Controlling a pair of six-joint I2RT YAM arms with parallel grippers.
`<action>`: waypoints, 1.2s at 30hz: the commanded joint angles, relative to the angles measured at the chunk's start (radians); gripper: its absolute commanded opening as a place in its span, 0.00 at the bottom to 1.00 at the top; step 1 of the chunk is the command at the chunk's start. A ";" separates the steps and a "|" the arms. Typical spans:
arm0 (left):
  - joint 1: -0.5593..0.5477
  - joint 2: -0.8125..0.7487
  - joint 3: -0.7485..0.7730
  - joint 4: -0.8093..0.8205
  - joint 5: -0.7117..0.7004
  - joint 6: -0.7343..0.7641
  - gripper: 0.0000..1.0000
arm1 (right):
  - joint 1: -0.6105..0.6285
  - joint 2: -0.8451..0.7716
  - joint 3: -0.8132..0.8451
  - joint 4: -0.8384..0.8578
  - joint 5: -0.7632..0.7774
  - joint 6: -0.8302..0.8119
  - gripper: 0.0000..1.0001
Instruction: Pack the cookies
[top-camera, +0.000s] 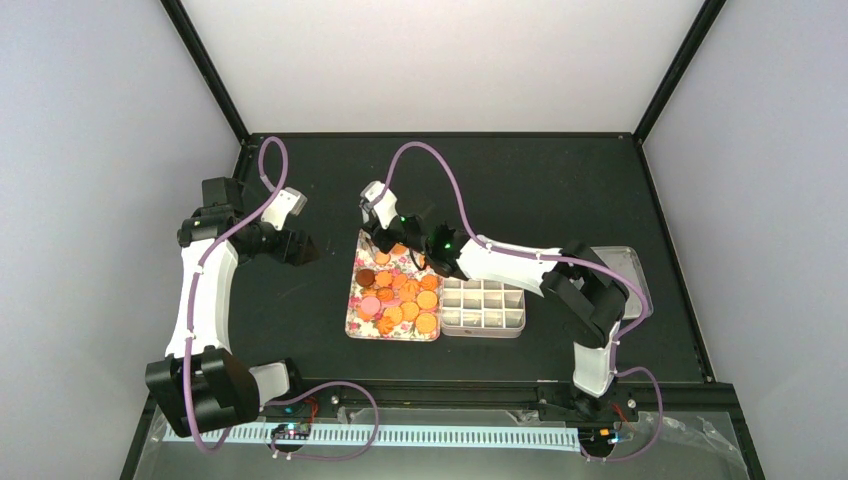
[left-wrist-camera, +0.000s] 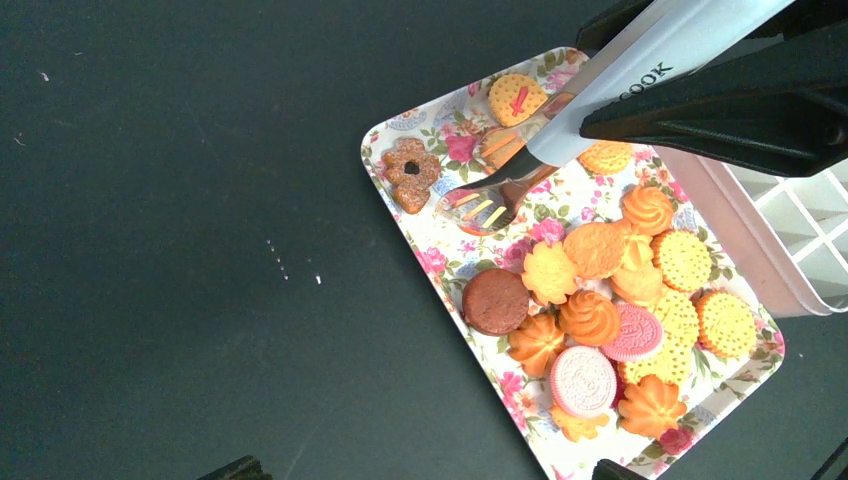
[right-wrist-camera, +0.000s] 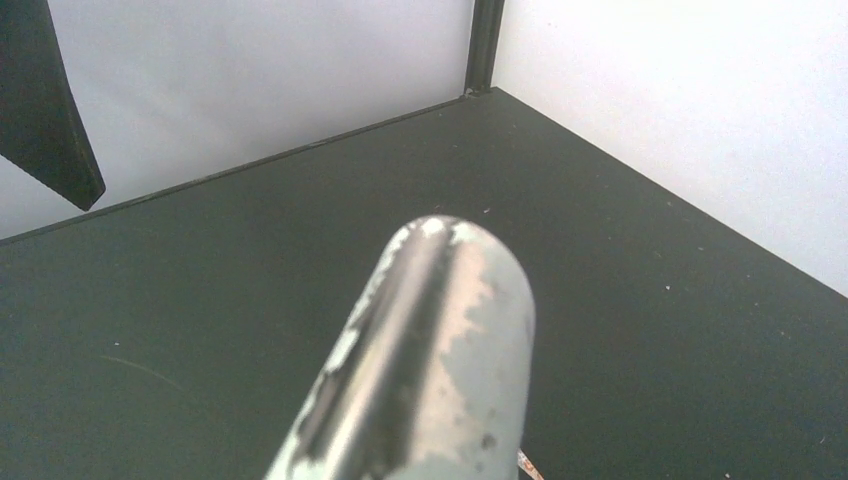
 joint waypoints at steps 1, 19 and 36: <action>0.009 -0.002 0.024 -0.019 0.012 0.027 0.86 | -0.008 -0.005 -0.014 0.040 -0.006 0.030 0.34; 0.009 -0.003 0.028 -0.017 0.016 0.019 0.86 | 0.019 0.013 -0.045 0.046 -0.026 0.021 0.32; 0.010 -0.008 0.030 -0.020 0.011 0.018 0.86 | 0.036 0.064 0.000 0.014 0.004 0.036 0.31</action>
